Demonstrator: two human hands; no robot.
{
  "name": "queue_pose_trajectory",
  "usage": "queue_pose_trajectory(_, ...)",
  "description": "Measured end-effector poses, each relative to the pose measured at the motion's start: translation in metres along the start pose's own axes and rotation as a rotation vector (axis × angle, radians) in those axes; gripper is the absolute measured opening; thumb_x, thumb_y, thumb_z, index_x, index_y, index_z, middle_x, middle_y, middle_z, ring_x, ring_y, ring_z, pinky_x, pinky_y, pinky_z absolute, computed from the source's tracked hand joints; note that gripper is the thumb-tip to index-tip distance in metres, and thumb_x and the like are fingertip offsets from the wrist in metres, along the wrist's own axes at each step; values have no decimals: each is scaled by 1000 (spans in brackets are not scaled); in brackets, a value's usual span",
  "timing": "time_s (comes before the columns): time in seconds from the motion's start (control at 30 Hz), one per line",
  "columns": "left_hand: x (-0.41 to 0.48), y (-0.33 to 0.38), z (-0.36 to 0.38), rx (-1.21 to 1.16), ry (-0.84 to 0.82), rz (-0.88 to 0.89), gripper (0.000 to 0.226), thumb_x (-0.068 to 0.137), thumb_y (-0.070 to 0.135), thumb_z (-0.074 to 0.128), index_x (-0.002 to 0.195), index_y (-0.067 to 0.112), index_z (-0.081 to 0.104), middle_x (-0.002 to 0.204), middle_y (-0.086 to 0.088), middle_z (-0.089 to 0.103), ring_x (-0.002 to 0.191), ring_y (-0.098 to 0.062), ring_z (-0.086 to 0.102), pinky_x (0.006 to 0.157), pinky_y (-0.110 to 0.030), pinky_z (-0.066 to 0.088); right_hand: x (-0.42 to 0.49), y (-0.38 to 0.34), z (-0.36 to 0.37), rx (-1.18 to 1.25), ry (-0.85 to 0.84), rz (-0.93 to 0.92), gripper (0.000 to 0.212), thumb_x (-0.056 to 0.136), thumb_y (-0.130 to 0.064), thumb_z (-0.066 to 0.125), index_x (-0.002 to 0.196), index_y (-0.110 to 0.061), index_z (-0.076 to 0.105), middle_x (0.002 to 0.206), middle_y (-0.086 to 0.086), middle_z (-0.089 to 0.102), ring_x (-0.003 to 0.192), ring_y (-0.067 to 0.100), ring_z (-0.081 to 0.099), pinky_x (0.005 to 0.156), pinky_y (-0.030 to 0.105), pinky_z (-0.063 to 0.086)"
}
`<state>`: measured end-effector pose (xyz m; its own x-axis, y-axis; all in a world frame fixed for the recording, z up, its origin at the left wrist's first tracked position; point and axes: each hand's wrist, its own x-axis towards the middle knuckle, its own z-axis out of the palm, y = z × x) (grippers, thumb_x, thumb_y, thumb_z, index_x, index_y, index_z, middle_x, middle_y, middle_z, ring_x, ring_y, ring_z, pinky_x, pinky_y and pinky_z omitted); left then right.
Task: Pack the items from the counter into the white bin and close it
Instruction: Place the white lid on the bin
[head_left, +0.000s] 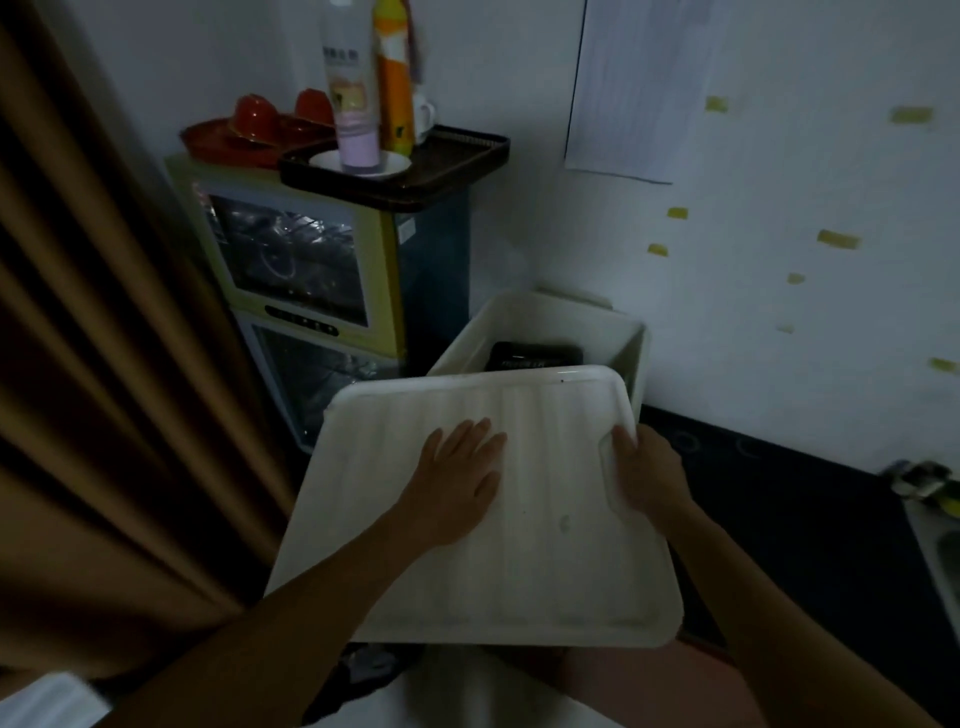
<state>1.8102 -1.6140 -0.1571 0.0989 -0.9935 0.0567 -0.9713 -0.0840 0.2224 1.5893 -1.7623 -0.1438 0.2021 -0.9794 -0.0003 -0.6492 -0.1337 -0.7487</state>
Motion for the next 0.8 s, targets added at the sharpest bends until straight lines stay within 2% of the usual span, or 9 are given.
queue_pose_trajectory(0.1, 25, -14, 1, 3, -17, 30, 54, 104, 42, 19, 155, 28, 8, 164, 5, -1, 150, -13, -5, 122, -44, -4, 25, -2, 4, -13, 15, 17, 35, 100, -42, 40, 102, -12, 58, 94, 6, 62, 83, 23, 61, 73, 34, 46)
queue_pose_trajectory(0.27, 59, -29, 2, 5, -27, 73, 55, 103, 45, 19, 155, 30, 7, 164, 5, -2, 150, -13, -6, 121, -42, -5, 56, -2, 9, -29, 33, 39, 35, 100, -43, 40, 101, -13, 57, 97, 8, 64, 82, 22, 61, 75, 35, 48)
queue_pose_trajectory(0.37, 74, -30, 5, -7, -38, 58, 56, 103, 46, 19, 155, 30, 7, 164, 5, -5, 150, -13, -8, 121, -41, -6, 76, 0, 9, -22, 6, 51, 39, 99, -42, 42, 108, -9, 59, 102, 10, 64, 87, 25, 61, 78, 36, 49)
queue_pose_trajectory(0.47, 92, -26, 8, -5, -46, 21, 57, 103, 46, 20, 155, 29, 6, 163, 5, -8, 150, -14, -10, 121, -40, -6, 99, -1, 7, -26, -9, 58, 33, 93, -37, 49, 113, -12, 55, 103, 6, 61, 84, 21, 57, 72, 33, 45)
queue_pose_trajectory(0.6, 112, -16, 14, -22, -53, -50, 59, 103, 47, 18, 156, 26, 5, 163, 2, -8, 150, -17, -11, 121, -41, -8, 129, -2, 8, -89, -41, 34, 28, 84, -36, 52, 109, -25, 45, 92, -5, 55, 79, 17, 58, 67, 36, 51)
queue_pose_trajectory(0.73, 134, -6, 19, 41, -25, -113, 61, 102, 48, 17, 156, 23, 6, 164, 0, -7, 150, -20, -10, 122, -44, -6, 165, 0, 16, -159, -26, -65, 31, 84, -26, 52, 115, -23, 50, 85, -8, 52, 66, 5, 50, 53, 24, 39)
queue_pose_trajectory(0.8, 143, 0, 22, 56, -13, -148, 61, 102, 48, 17, 156, 22, 7, 164, -1, -5, 150, -20, -9, 122, -45, -5, 180, -1, 20, -182, -30, -100, 30, 85, -20, 51, 116, -21, 53, 91, -4, 56, 69, 8, 51, 56, 26, 41)
